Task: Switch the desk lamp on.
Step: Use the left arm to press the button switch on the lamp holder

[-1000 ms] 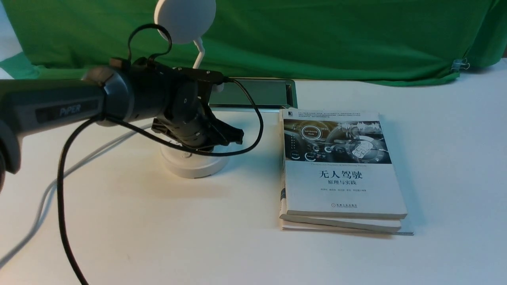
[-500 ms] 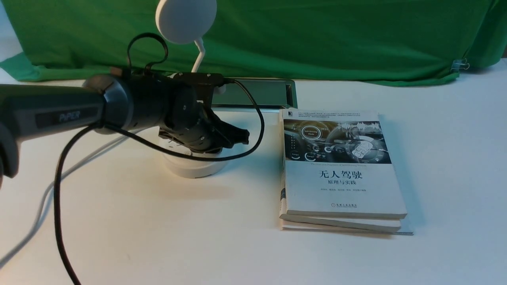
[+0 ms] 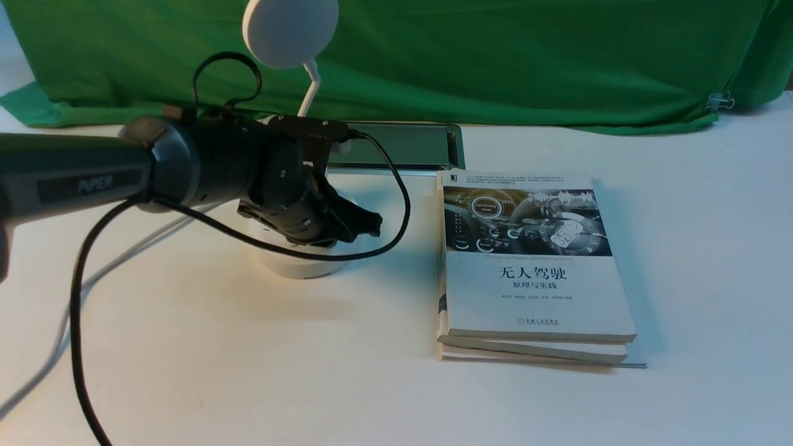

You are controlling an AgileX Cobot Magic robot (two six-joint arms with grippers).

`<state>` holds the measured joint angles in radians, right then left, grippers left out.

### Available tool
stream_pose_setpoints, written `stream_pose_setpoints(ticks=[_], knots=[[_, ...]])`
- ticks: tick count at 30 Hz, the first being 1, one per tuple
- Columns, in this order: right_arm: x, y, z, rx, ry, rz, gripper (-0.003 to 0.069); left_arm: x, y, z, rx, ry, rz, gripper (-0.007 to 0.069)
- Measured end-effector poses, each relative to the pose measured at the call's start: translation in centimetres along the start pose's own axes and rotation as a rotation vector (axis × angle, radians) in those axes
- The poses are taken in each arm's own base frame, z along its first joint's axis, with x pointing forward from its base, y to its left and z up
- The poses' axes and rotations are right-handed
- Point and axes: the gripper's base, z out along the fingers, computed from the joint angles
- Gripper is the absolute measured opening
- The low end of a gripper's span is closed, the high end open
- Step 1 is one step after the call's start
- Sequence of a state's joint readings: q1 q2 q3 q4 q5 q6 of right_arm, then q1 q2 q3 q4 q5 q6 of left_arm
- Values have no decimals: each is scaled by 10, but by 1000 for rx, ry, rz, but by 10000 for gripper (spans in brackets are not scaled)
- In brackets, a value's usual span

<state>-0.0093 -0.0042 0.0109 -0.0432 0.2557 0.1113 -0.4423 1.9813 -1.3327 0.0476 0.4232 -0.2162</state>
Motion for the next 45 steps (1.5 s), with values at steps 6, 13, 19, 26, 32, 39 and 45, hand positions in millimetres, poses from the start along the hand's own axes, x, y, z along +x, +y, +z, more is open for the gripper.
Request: stream_pose_setpoints(ticks=[6, 13, 19, 26, 32, 39, 45], knots=[[0, 0, 0, 0, 0, 0, 241, -2, 4, 0, -12, -14, -7, 1], [0, 0, 0, 0, 0, 0, 241, -4, 4, 1, -7, -34, -8, 1], [0, 0, 0, 0, 0, 0, 241, -4, 3, 4, -3, -48, -8, 1], [0, 0, 0, 0, 0, 0, 241, -5, 3, 9, -1, -48, -13, 1], [0, 0, 0, 0, 0, 0, 241, -3, 3, 11, 2, -34, -27, 1], [0, 0, 0, 0, 0, 0, 241, -3, 1, -12, 18, 3, -64, 1], [0, 0, 0, 0, 0, 0, 241, 7, -6, -82, 116, 60, -31, 1]])
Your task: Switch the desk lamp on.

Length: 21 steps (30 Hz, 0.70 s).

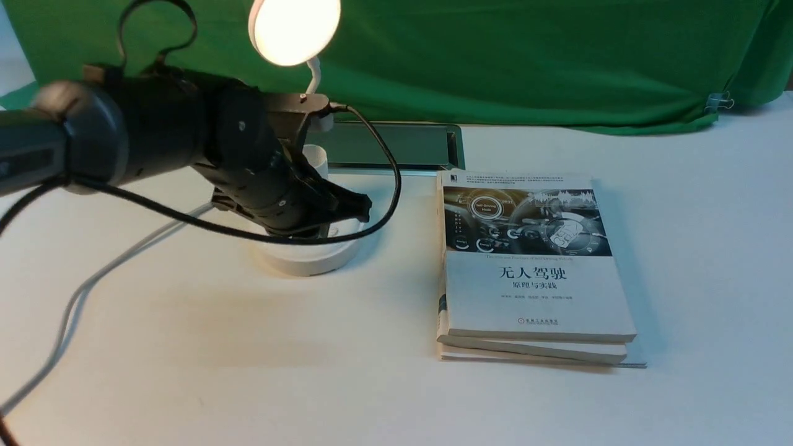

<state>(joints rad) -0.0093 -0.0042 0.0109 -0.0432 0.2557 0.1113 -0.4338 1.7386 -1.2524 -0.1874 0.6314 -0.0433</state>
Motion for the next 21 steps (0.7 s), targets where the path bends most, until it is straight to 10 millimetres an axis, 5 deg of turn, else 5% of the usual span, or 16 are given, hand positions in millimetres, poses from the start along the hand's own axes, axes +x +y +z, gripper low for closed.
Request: stream_pose_setpoints(ticks=[5, 10, 11, 13, 21], knots=[[0, 0, 0, 0, 0, 0, 241, 47, -8, -51, 135, -47, 49, 1], [0, 0, 0, 0, 0, 0, 241, 86, -7, -140, 163, -453, 152, 1], [0, 0, 0, 0, 0, 0, 241, 88, -7, -138, 161, -445, 155, 1], [0, 0, 0, 0, 0, 0, 241, 111, 2, -167, 106, -669, 182, 1], [0, 0, 0, 0, 0, 0, 241, 172, 18, -192, 62, -913, 190, 1]])
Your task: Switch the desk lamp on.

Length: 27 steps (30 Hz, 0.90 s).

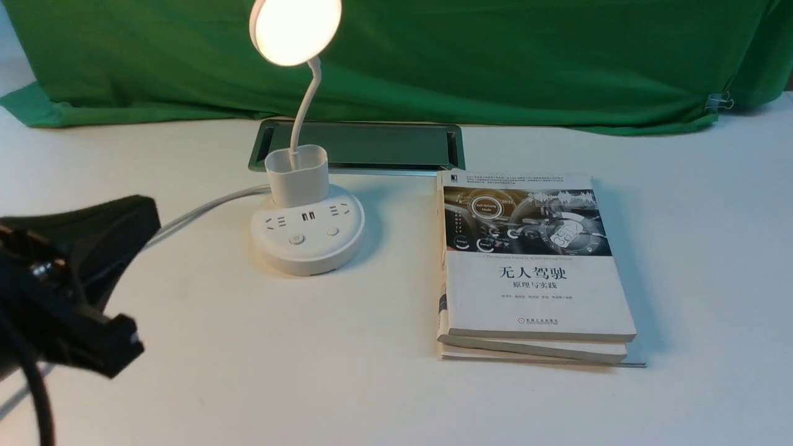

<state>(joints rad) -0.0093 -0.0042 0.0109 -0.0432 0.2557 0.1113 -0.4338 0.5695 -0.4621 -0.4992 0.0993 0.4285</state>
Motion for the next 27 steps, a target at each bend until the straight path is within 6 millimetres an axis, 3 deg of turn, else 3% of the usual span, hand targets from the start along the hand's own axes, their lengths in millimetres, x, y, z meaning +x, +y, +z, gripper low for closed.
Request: stream_pose_setpoints(ticks=[7, 10, 17, 22, 27], knots=[[0, 0, 0, 0, 0, 0, 241, 17, -1, -23, 16, 2, 147, 1], [0, 0, 0, 0, 0, 0, 241, 28, -4, -44, 40, 8, 197, 1], [0, 0, 0, 0, 0, 0, 241, 62, 10, -73, -157, -161, 147, 1], [0, 0, 0, 0, 0, 0, 241, 84, 19, -67, -287, -217, 93, 1], [0, 0, 0, 0, 0, 0, 241, 113, 25, -59, -329, -156, -8, 1]])
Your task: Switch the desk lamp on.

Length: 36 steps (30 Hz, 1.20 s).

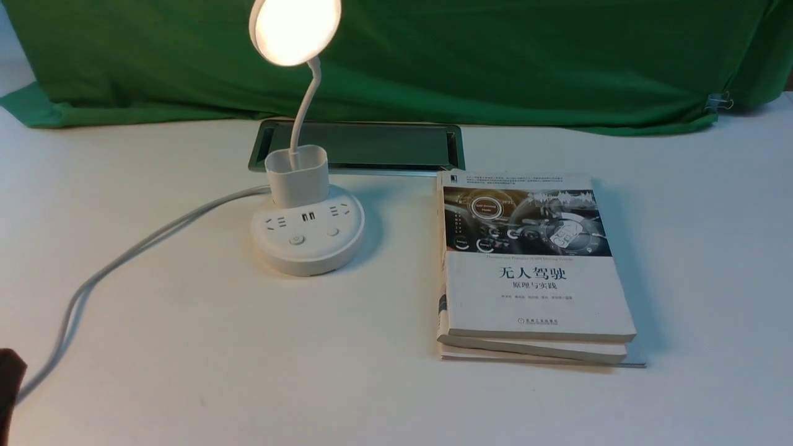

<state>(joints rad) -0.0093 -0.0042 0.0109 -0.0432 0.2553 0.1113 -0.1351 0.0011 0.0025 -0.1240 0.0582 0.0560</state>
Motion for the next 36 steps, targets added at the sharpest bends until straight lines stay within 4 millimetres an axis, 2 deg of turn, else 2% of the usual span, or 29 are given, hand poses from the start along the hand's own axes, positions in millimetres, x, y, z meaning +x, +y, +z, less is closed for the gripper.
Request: stream_pose_setpoints(ticks=[6, 36], knots=[[0, 0, 0, 0, 1, 0, 241, 18, -1, -2, 10, 192, -45, 1], [0, 0, 0, 0, 1, 1, 241, 19, -2, -2, 18, 198, -27, 1]])
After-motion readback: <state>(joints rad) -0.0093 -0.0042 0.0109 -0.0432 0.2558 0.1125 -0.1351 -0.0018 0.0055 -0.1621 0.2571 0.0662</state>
